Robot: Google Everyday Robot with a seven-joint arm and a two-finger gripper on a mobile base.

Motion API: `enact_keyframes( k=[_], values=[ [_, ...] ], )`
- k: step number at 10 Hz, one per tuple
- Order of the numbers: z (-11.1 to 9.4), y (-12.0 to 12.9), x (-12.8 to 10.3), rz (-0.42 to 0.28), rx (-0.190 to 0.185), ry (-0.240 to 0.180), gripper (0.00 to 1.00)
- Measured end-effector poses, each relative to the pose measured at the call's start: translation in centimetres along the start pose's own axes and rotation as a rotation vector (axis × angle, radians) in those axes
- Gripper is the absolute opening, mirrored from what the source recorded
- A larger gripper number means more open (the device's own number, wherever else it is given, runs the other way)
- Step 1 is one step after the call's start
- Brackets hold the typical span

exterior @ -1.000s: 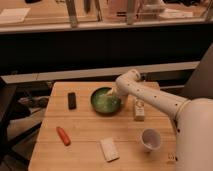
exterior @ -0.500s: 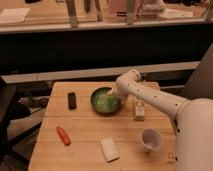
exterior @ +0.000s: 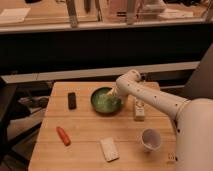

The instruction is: Pick up the ceramic bowl

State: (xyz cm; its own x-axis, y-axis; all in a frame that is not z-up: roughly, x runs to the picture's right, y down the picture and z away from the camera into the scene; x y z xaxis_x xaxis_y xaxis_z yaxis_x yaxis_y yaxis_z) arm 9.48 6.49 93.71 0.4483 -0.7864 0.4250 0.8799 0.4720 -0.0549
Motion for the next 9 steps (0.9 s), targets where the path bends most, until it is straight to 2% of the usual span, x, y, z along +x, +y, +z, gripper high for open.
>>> enact_keyframes(
  k=[9],
  values=[
    [0.15,0.04,-0.15,-0.028,0.001,-0.004,0.8]
  ],
)
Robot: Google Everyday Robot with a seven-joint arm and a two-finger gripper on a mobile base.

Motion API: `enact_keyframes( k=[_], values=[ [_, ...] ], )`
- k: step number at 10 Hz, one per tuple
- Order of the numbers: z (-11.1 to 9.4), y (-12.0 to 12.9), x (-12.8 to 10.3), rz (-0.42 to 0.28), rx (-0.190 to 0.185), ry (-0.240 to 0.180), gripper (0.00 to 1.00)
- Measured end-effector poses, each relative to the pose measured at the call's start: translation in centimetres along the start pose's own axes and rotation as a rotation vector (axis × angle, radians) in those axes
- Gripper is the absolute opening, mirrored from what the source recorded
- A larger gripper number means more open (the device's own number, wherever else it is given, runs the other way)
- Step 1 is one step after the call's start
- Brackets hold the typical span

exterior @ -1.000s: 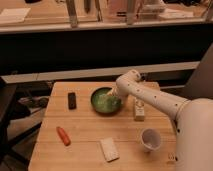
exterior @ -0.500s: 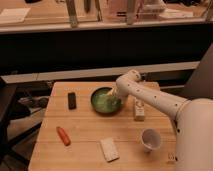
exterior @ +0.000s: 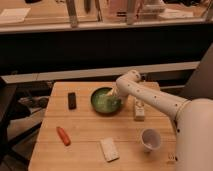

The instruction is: Pick up the ceramic bowl

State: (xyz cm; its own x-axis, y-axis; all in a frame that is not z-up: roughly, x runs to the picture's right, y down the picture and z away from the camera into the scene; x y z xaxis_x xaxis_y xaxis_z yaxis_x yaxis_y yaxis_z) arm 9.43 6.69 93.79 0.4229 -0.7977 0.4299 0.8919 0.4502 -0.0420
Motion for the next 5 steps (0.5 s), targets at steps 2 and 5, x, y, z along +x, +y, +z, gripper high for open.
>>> enact_keyframes(
  k=[2,5],
  values=[
    [0.01,0.01,-0.03,-0.004,0.0,-0.001,0.8],
    [0.1,0.09,-0.1,-0.012,0.0,-0.003,0.8]
  ],
)
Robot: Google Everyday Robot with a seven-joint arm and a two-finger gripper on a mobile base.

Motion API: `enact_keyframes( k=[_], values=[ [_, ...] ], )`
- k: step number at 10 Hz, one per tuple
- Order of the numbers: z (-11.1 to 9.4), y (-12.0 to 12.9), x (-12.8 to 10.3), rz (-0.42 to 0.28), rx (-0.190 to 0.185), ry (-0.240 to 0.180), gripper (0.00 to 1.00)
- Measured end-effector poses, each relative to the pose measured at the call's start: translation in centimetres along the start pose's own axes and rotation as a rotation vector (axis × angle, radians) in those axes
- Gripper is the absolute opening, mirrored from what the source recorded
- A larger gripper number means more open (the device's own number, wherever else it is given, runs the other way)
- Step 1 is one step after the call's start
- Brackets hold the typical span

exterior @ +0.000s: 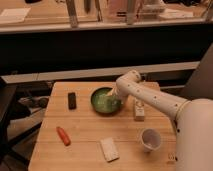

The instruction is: Pick up the ceramic bowl

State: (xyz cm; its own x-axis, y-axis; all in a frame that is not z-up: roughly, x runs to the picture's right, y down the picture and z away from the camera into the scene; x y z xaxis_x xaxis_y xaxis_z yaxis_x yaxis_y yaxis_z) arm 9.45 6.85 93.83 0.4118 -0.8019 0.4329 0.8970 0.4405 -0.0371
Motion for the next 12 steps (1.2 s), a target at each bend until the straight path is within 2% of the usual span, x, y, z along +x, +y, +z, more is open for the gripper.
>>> enact_keyframes(
  k=[10,12],
  values=[
    [0.23,0.06,-0.43,-0.027,-0.004,-0.013,0.8],
    [0.26,0.12,-0.56,-0.031,-0.005,-0.015,0.73]
  ],
)
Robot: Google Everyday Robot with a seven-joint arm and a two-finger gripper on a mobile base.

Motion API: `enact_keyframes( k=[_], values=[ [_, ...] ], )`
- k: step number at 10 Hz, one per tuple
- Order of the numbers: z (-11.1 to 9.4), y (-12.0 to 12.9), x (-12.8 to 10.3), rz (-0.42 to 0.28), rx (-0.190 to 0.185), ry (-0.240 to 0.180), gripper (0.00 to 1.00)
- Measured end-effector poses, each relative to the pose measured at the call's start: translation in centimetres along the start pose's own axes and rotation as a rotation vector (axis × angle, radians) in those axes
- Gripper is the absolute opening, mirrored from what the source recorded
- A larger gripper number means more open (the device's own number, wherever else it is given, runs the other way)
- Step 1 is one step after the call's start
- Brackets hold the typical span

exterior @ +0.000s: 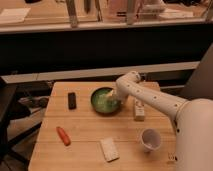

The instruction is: Pick up the ceramic bowl

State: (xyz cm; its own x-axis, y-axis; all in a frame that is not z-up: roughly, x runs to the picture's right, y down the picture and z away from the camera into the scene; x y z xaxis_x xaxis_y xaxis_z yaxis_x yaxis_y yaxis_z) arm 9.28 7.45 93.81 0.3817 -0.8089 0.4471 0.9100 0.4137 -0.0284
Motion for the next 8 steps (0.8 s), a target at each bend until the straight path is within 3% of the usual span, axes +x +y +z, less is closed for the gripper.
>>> enact_keyframes(
  k=[1,3,4,8],
  values=[
    [-0.06,0.0,-0.01,-0.001,0.0,0.001,0.72],
    [-0.04,0.03,-0.03,-0.007,-0.001,0.001,0.8],
    [-0.04,0.07,-0.09,-0.008,-0.002,0.0,0.78],
    [-0.41,0.03,-0.09,-0.014,0.0,0.003,0.44]
  ],
)
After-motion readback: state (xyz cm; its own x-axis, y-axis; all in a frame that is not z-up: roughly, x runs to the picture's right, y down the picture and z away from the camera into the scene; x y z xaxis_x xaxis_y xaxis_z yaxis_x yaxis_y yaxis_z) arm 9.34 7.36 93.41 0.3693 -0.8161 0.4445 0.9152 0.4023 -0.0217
